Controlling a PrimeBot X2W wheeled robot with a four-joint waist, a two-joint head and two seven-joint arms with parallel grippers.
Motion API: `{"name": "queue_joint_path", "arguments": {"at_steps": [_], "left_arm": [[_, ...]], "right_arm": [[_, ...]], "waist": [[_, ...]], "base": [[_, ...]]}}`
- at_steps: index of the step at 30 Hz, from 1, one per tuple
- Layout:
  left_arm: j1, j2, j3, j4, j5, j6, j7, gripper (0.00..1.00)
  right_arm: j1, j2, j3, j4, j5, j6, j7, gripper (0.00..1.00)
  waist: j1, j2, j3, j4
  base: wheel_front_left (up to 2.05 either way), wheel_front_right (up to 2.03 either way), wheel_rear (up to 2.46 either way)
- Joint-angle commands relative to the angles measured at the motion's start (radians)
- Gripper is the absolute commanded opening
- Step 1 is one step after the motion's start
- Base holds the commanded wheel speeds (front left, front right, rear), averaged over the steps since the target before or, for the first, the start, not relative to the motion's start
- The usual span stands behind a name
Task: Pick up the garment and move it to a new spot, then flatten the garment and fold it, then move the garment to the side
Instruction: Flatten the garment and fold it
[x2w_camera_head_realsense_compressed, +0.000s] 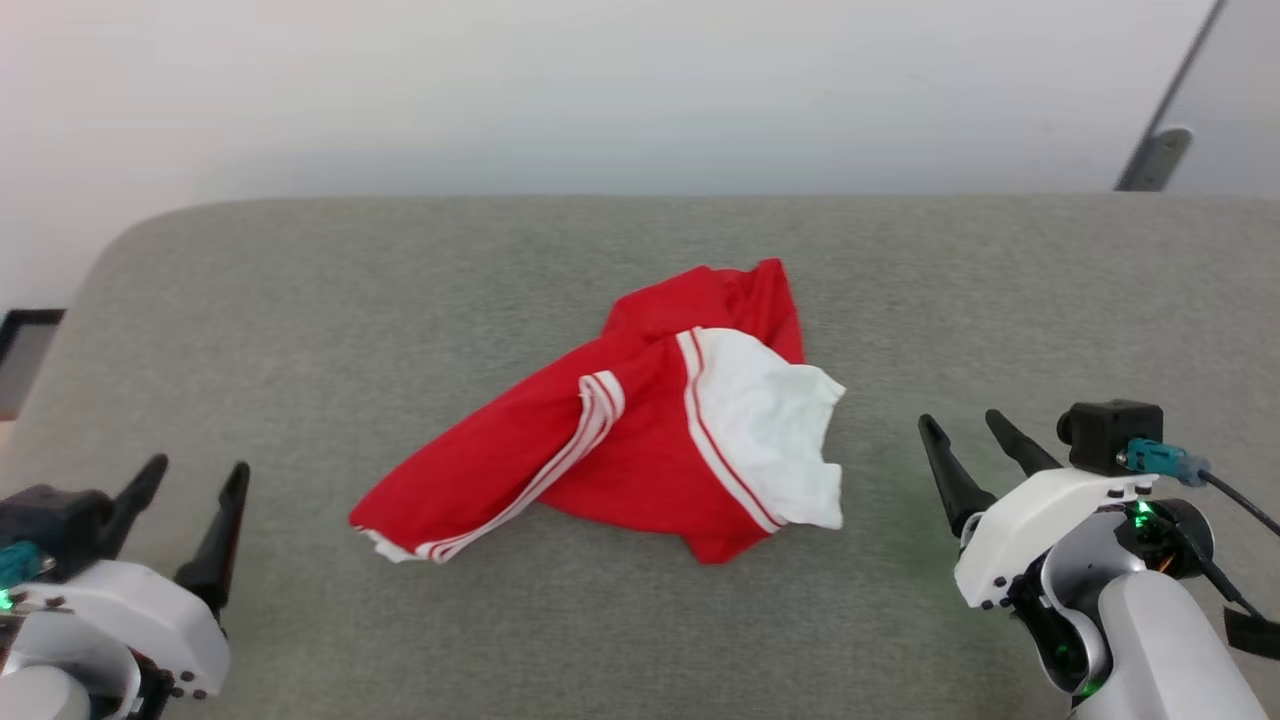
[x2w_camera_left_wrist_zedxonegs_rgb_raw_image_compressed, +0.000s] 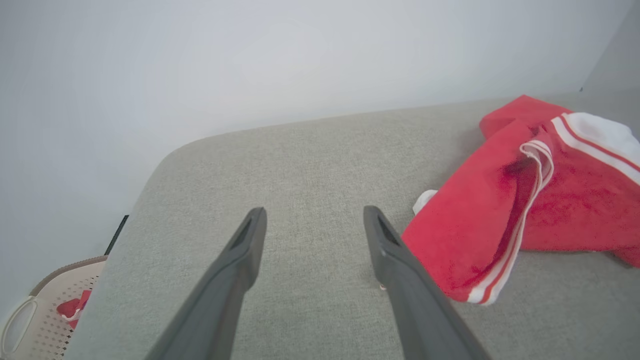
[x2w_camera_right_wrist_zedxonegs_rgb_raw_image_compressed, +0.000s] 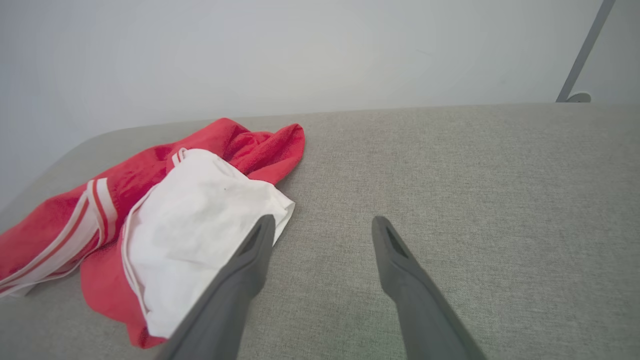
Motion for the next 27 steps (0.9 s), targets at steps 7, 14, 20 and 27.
{"name": "queue_joint_path", "arguments": {"at_steps": [7,14,20,27], "left_arm": [[0.117,-0.036,0.130,-0.087,0.006,0.101,-0.056,1.00],[0.232,-0.156,0.311,-0.176,0.094,0.083,-0.056,1.00],[0.272,-0.253,0.377,-0.169,0.157,0.017,-0.057,1.00],[0.258,-0.336,0.423,-0.131,0.204,-0.059,-0.057,1.00]], "right_arm": [[-0.077,-0.041,0.048,0.097,0.048,-0.001,0.032,1.00],[-0.166,-0.082,0.105,0.200,0.084,-0.002,0.066,1.00],[-0.248,-0.120,0.125,0.311,0.101,-0.002,0.084,1.00],[-0.322,-0.148,0.169,0.441,0.132,-0.002,0.140,1.00]], "waist": [[0.0000,-0.0001,0.002,0.108],[0.0000,-0.0001,0.034,0.177],[0.0000,-0.0001,0.064,0.220],[0.0000,-0.0001,0.088,0.256]], "base": [[0.00,0.00,0.00],[0.00,0.00,0.00],[0.00,0.00,0.00],[0.00,0.00,0.00]]}}
